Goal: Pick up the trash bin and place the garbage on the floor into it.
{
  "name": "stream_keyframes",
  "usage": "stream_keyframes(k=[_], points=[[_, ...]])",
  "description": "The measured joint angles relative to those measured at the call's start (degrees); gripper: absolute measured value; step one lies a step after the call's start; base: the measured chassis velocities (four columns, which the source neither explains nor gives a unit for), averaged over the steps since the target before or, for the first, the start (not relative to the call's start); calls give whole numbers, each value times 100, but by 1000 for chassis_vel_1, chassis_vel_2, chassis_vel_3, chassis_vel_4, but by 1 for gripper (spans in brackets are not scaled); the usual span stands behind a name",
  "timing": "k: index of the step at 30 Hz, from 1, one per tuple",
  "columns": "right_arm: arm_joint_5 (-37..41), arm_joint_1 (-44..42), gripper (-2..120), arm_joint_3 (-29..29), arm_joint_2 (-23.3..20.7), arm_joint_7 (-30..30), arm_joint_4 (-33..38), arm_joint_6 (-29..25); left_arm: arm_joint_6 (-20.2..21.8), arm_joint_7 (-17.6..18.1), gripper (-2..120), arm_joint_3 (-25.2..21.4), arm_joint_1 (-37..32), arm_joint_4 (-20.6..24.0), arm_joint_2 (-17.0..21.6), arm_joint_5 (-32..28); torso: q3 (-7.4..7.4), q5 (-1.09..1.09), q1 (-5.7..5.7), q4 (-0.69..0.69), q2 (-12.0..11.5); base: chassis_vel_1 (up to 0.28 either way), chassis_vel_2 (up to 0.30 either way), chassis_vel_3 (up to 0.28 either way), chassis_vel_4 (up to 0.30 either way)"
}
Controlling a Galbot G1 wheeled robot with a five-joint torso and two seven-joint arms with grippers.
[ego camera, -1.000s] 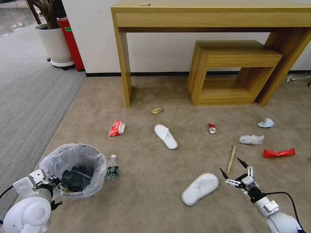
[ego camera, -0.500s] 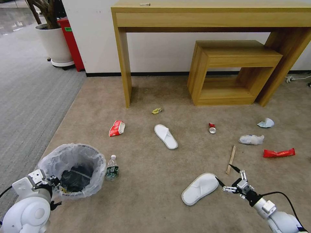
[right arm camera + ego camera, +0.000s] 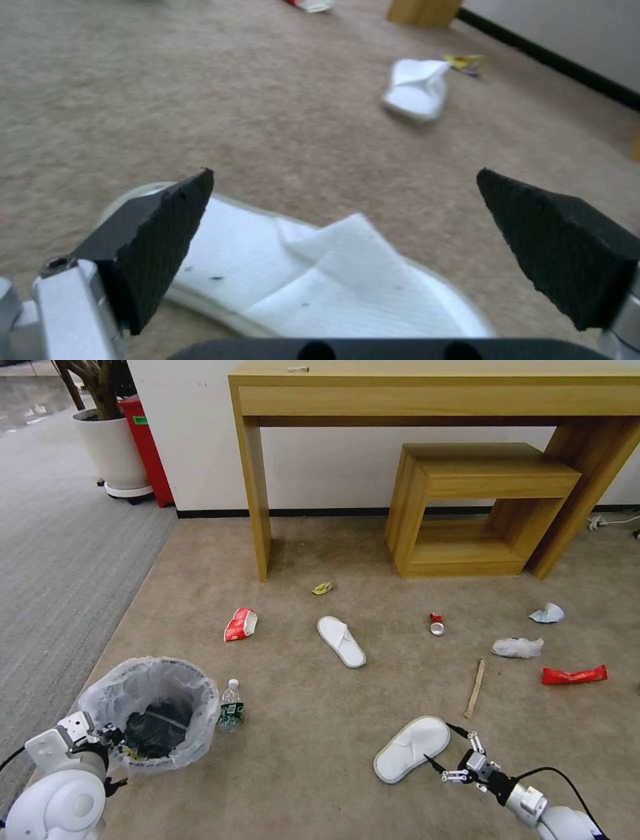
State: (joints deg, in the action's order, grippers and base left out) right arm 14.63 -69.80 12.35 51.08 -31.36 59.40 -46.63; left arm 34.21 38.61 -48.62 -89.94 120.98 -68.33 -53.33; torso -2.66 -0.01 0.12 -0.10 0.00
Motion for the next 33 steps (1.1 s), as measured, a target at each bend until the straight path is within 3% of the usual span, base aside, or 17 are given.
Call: stream_keyframes(k=[12, 33], points=[[331, 352, 100, -266, 0, -489, -402, 0, -9, 9, 0, -39, -41, 57, -34, 30, 0, 1, 0, 0, 0, 0, 0, 0, 0], [-92, 779, 98, -284, 241, 5, -1418, 0, -16, 34, 0, 5, 83, -51, 73, -7, 0, 0, 0, 0, 0, 0, 0, 0, 0]])
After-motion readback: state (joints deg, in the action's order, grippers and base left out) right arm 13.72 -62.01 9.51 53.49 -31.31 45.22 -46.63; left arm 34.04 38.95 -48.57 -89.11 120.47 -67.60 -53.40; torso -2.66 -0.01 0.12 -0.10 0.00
